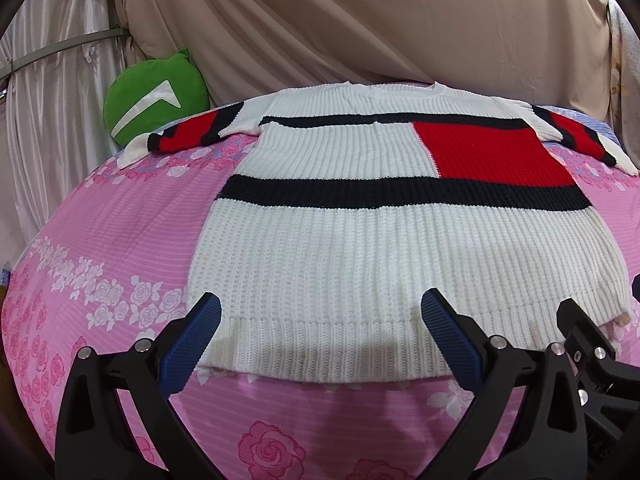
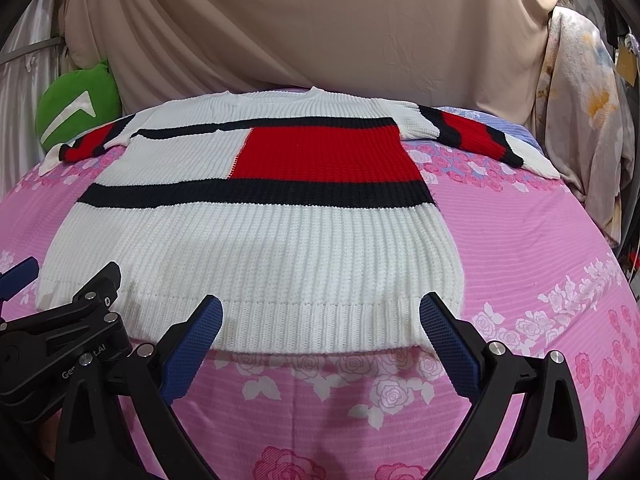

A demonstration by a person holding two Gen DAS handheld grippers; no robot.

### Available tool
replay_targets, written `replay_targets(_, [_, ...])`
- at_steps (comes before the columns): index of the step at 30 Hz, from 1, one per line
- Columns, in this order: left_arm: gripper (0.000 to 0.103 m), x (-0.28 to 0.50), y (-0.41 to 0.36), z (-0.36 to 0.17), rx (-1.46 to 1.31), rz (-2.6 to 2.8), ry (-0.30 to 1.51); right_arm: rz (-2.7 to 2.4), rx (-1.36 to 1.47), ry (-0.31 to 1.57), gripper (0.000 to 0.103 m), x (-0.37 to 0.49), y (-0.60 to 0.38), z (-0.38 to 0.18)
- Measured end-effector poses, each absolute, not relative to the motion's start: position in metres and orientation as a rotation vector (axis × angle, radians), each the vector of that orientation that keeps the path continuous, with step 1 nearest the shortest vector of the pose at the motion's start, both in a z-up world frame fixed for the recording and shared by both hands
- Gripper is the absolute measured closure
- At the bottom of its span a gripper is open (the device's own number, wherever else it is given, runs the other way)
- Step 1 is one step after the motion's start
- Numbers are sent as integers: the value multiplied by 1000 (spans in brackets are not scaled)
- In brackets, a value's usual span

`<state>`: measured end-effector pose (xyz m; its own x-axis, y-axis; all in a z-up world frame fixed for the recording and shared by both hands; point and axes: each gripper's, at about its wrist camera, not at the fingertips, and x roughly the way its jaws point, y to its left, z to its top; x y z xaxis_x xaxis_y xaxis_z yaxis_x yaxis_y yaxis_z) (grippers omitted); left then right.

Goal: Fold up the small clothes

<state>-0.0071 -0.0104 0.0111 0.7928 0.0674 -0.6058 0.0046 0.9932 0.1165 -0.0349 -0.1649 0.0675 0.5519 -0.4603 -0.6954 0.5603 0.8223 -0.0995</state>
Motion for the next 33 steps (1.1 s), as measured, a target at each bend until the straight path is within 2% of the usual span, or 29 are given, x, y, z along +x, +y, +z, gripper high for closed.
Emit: replay_targets(33, [5,-6,-10,7,115,33,661,-607,142,780,5,-34,-164,66])
